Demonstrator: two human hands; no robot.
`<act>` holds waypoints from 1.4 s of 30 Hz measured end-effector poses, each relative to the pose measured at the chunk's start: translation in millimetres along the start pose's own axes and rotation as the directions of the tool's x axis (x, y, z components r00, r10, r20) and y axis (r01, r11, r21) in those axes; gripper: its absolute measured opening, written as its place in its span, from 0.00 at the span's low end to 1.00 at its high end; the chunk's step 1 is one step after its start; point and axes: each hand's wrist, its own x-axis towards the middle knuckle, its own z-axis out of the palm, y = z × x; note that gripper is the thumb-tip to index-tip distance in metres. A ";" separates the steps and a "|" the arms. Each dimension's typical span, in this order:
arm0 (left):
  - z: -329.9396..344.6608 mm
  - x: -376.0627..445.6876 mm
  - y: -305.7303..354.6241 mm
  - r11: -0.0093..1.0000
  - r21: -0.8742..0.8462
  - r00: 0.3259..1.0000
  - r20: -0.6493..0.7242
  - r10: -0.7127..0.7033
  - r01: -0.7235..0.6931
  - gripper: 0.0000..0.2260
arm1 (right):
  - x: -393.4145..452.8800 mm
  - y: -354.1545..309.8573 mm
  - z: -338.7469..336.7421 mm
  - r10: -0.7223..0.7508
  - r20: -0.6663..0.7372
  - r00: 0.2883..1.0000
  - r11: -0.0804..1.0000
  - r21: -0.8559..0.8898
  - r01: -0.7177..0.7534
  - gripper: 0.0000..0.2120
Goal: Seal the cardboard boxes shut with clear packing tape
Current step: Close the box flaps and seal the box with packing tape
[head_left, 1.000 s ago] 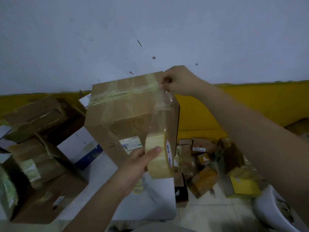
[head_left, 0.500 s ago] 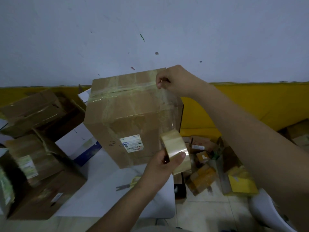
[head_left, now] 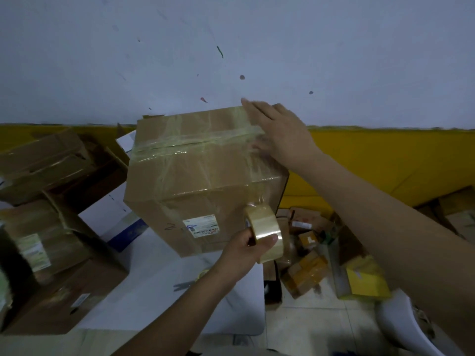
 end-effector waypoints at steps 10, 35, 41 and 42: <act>-1.5 22.5 -12.4 0.999 0.001 0.999 -0.019 0.045 -0.045 0.10 | -37.6 11.0 28.3 -0.220 0.316 0.923 0.973 -0.004 0.233 0.45; -166.4 27.1 -102.2 0.970 0.173 0.939 -0.327 -0.105 0.169 0.10 | -174.7 -199.3 262.0 -0.078 0.683 0.726 0.934 0.305 -0.187 0.13; -175.6 39.1 -124.6 0.971 0.181 0.967 -0.230 -0.113 0.157 0.14 | -168.6 -207.9 317.8 0.101 0.800 0.591 0.925 0.143 -0.352 0.12; -174.2 41.4 -124.7 0.970 0.183 0.968 -0.223 -0.119 0.161 0.15 | -166.6 -208.2 321.2 0.114 0.800 0.589 0.929 0.123 -0.348 0.13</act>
